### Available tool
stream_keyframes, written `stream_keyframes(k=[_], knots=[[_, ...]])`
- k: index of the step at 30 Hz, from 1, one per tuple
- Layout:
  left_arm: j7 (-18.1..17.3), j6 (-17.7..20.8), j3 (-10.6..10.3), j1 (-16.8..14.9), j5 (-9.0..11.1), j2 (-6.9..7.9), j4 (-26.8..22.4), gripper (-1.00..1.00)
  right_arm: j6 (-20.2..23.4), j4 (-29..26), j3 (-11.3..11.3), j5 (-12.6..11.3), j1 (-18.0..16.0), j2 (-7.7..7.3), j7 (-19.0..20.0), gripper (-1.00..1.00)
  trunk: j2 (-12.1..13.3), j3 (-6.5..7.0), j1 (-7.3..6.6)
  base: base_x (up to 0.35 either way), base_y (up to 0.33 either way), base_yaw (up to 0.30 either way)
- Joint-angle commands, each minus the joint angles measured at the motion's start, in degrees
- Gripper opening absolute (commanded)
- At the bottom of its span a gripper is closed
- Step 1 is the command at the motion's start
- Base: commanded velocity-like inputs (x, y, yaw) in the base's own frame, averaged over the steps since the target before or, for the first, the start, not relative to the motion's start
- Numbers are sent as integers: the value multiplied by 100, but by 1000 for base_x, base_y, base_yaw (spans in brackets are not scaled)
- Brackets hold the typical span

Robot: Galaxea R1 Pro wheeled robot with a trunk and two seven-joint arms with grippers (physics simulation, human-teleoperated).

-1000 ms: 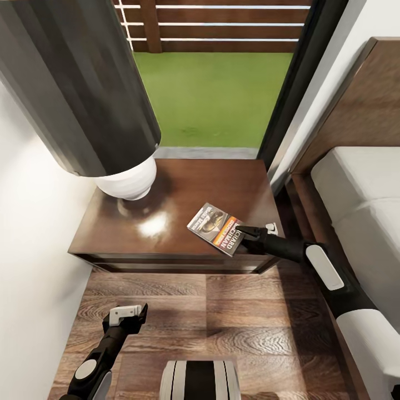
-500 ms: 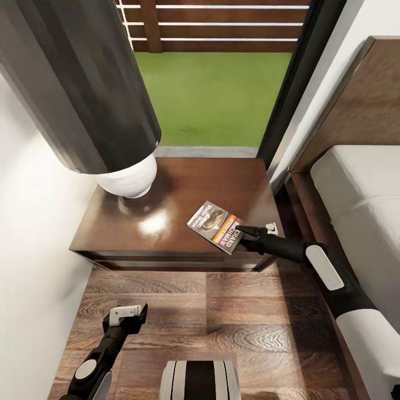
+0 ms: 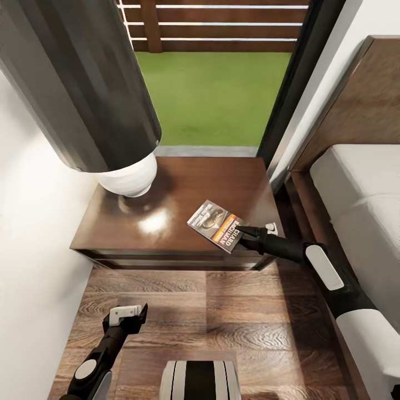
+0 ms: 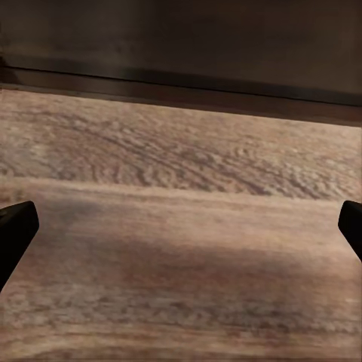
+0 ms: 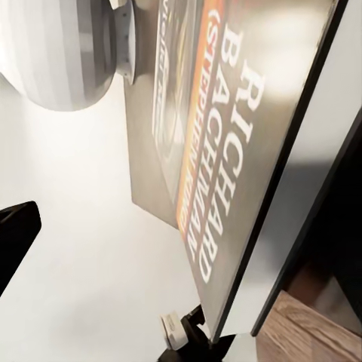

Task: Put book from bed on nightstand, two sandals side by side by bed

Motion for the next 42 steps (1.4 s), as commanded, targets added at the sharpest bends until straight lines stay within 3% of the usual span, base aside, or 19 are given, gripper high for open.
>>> stream_keyframes(k=[1,27,42], knots=[[46,25,-21,-2,50,7,-10,100,-27,8,12,232,0,-6,-6,100,-1,-4,0,0,0,0],[37,21,-21,-2,50,11,-10,100,-32,-10,4,227,0,-6,-6,100,-1,-13,0,0,0,-31],[44,28,-21,-2,50,2,10,100,-45,-24,-10,249,0,-6,-6,100,19,320,-39,0,0,0]])
